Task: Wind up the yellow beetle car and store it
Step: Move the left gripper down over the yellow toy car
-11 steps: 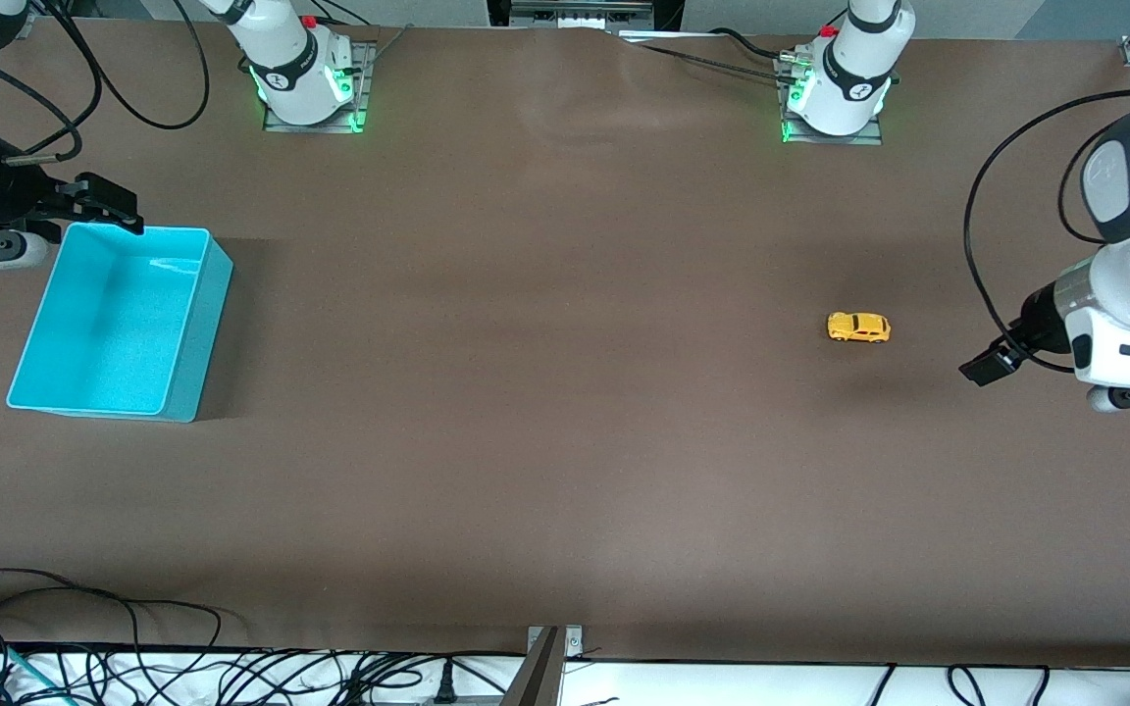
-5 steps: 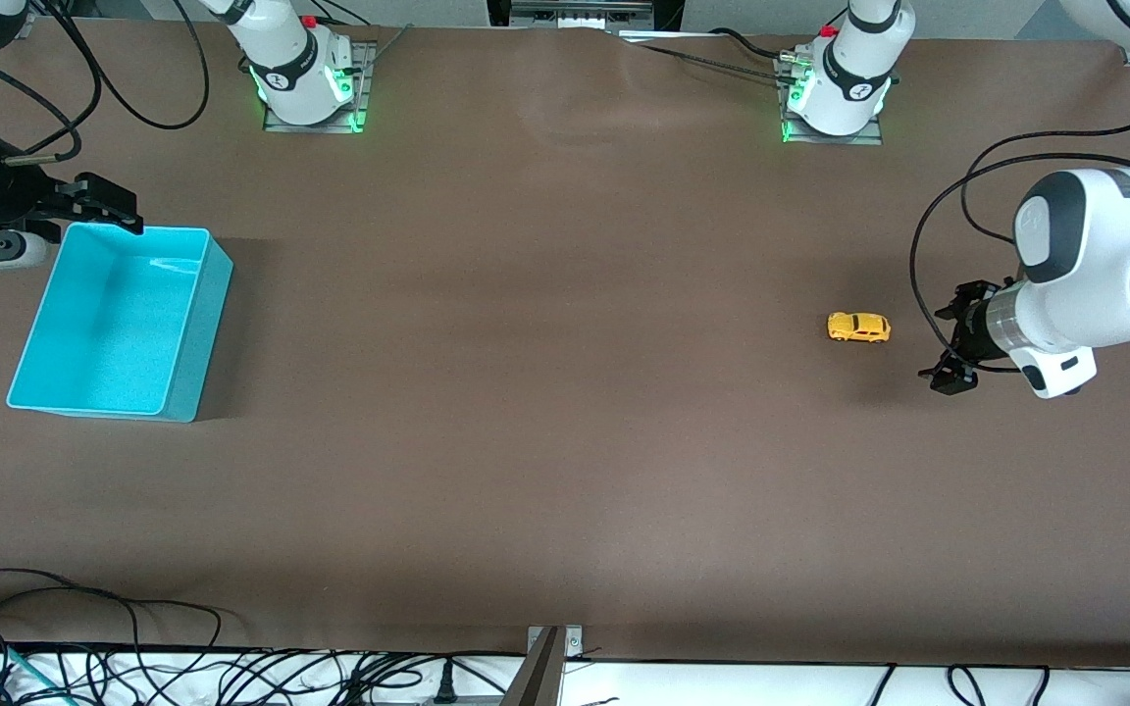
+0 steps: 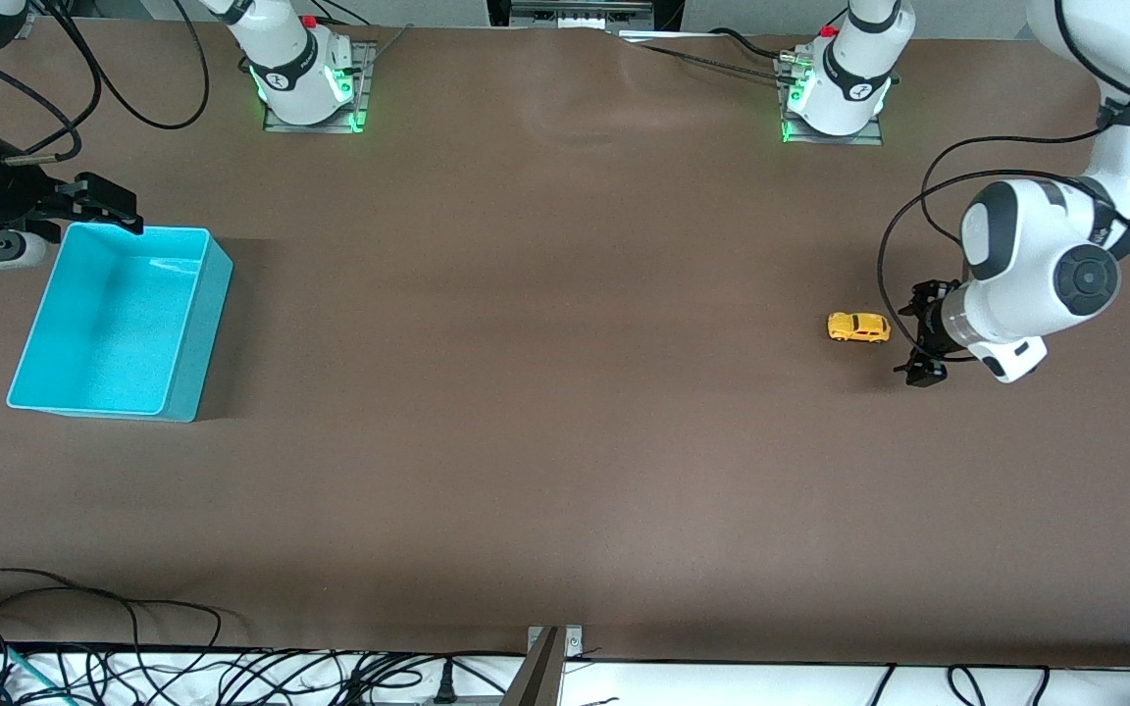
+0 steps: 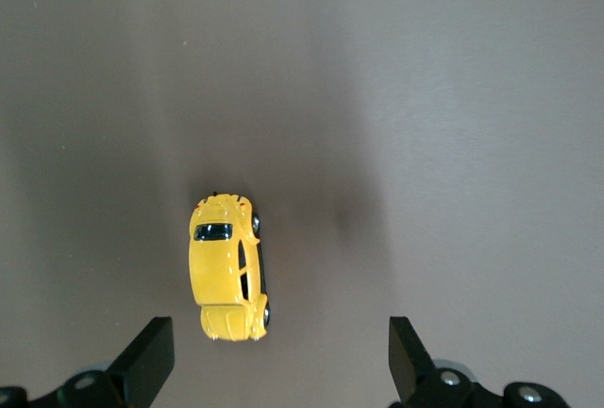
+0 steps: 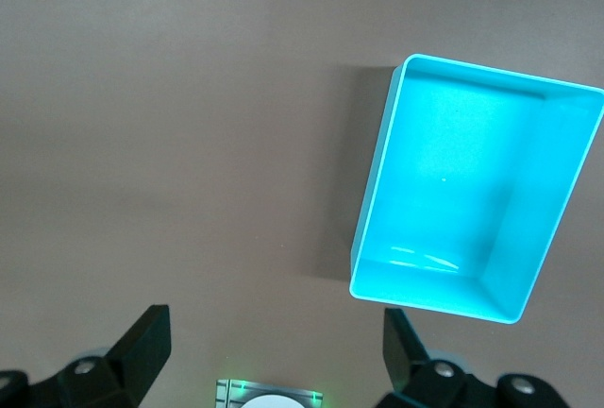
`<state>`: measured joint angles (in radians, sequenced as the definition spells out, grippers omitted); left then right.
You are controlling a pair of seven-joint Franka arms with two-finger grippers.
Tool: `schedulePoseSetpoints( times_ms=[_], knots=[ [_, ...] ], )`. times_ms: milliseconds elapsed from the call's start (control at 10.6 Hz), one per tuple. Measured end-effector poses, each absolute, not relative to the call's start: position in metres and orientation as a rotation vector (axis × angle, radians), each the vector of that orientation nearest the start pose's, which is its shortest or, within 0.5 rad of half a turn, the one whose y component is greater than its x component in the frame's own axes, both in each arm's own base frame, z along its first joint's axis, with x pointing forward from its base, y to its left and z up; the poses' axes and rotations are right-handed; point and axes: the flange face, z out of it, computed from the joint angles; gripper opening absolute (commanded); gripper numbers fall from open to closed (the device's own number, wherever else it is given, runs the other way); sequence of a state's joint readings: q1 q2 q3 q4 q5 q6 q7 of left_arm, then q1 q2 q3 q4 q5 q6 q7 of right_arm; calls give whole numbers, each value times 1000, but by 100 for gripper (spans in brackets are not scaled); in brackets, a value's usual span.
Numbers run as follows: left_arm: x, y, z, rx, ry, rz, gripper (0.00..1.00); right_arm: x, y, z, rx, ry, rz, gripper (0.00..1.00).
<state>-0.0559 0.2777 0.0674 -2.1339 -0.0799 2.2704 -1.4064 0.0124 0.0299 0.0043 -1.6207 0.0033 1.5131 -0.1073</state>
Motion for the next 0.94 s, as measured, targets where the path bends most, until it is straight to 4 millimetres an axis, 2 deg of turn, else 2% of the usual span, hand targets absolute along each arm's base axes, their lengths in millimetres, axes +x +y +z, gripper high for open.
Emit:
schedulePoseSetpoints(
  times_ms=[566,943],
  knots=[
    [514,-8,217,-2195,-2172,107,100,554,10,579,-3118,-194,216,100],
    [501,-11,207,-2180,-2184,107,100,554,10,579,-3118,-195,217,100]
  ],
)
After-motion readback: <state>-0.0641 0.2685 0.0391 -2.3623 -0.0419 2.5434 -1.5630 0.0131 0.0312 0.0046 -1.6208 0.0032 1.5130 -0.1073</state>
